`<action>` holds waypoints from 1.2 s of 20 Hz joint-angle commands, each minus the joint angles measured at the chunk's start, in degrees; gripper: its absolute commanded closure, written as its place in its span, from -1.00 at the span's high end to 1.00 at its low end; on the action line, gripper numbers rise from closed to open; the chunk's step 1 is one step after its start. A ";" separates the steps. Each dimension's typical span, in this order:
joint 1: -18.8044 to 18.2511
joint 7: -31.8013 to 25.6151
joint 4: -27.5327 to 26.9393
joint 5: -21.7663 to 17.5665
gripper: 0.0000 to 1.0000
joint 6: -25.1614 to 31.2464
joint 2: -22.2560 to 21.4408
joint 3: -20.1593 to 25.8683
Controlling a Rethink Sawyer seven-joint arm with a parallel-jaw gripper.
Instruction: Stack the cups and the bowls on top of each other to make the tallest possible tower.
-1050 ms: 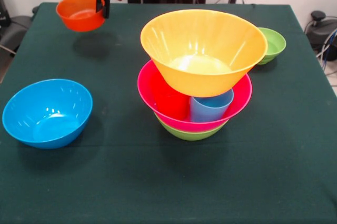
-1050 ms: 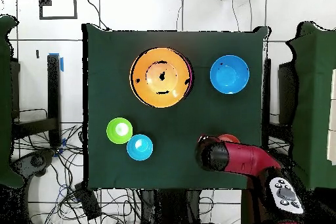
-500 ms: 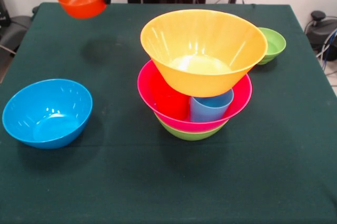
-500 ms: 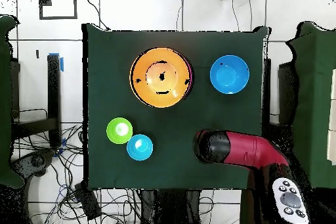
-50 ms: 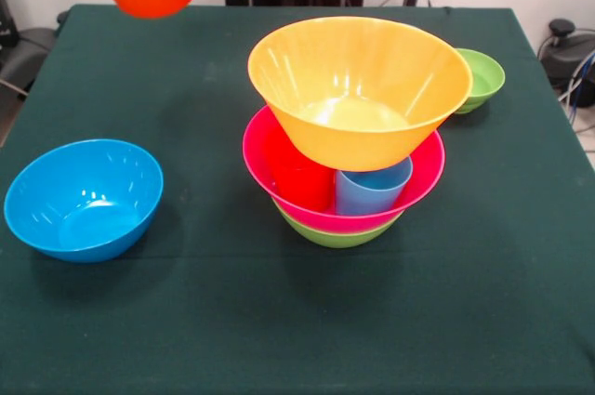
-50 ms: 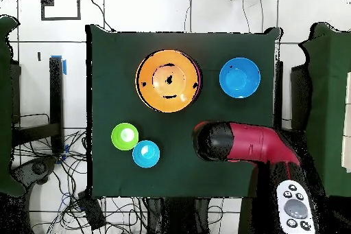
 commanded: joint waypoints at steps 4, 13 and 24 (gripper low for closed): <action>2.68 -3.23 -7.55 2.29 -1.00 11.53 -0.82 5.87; 5.49 -0.40 -8.81 3.28 -1.00 14.37 -1.33 5.28; 10.68 7.74 -8.66 6.88 -1.00 10.33 2.18 4.02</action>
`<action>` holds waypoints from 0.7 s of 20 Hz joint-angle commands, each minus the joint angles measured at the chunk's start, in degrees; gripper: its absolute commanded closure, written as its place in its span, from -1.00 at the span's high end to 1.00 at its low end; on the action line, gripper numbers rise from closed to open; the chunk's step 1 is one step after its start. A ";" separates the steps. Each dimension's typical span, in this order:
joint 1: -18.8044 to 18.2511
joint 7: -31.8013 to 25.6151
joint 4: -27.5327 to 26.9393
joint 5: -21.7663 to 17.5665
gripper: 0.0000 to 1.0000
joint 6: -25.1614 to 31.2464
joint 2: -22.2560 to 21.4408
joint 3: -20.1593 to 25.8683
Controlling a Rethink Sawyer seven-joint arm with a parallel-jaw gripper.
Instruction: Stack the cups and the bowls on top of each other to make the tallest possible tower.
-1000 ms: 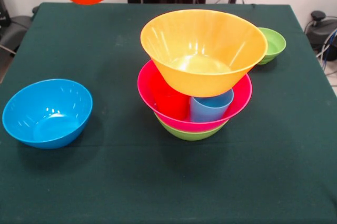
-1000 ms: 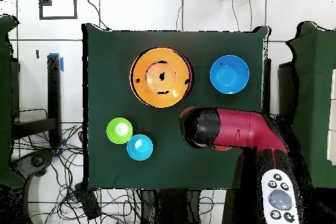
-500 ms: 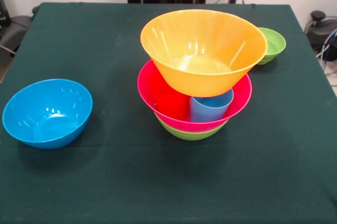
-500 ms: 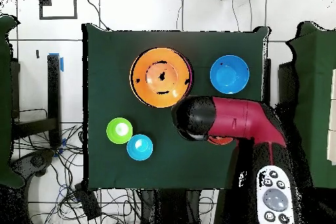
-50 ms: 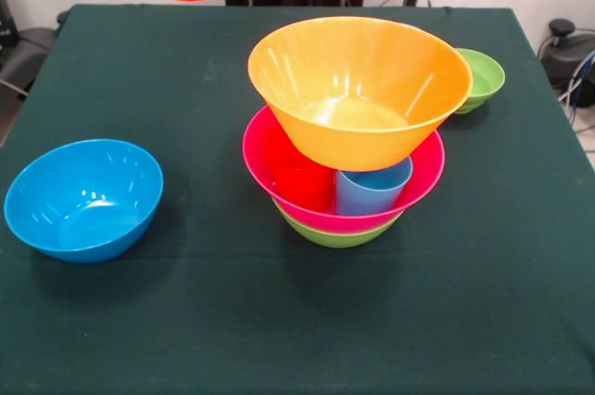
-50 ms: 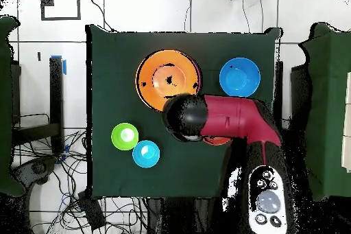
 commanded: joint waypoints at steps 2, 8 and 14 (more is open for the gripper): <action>3.62 8.65 -1.68 2.35 -1.00 -0.49 4.74 3.21; 6.28 11.00 -2.26 3.87 -1.00 -1.68 6.23 1.46; 8.69 12.05 -3.23 4.81 -1.00 0.16 5.91 -0.45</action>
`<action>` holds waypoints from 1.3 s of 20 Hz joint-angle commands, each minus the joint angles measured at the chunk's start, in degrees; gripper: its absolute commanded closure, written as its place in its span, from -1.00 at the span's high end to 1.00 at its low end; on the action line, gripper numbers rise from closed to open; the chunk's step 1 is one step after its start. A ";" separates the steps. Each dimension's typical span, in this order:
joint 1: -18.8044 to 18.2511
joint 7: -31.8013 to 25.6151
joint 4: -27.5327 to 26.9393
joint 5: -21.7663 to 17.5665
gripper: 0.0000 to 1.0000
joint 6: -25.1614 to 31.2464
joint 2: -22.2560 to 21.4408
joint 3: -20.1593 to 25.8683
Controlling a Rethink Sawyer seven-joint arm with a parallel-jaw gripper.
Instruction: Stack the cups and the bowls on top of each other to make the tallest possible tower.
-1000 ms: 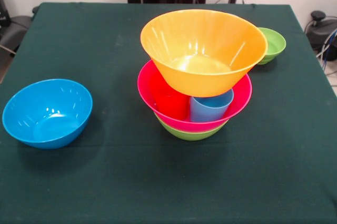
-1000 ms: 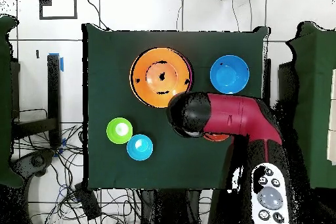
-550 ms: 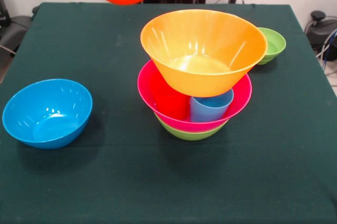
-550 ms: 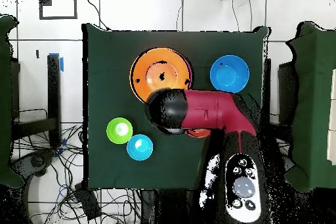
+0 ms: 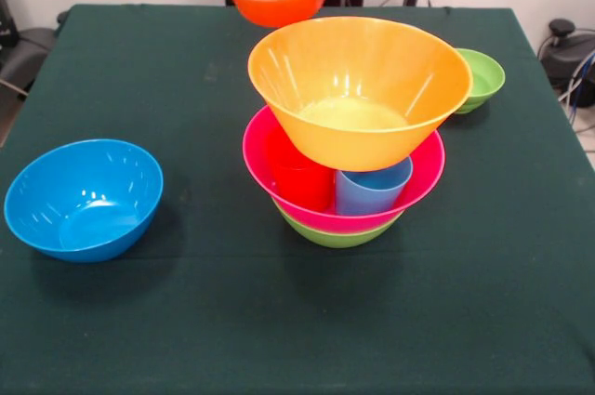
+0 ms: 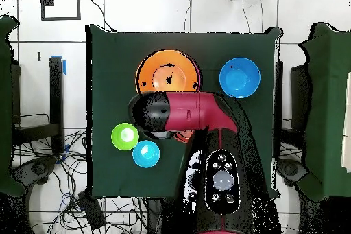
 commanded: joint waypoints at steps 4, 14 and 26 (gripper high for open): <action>2.16 9.82 -2.63 1.70 -1.00 3.00 0.56 -0.83; 3.86 9.85 -3.25 3.36 -1.00 4.64 -0.10 -2.65; 5.16 8.15 -6.04 5.03 -1.00 9.15 -1.45 -4.25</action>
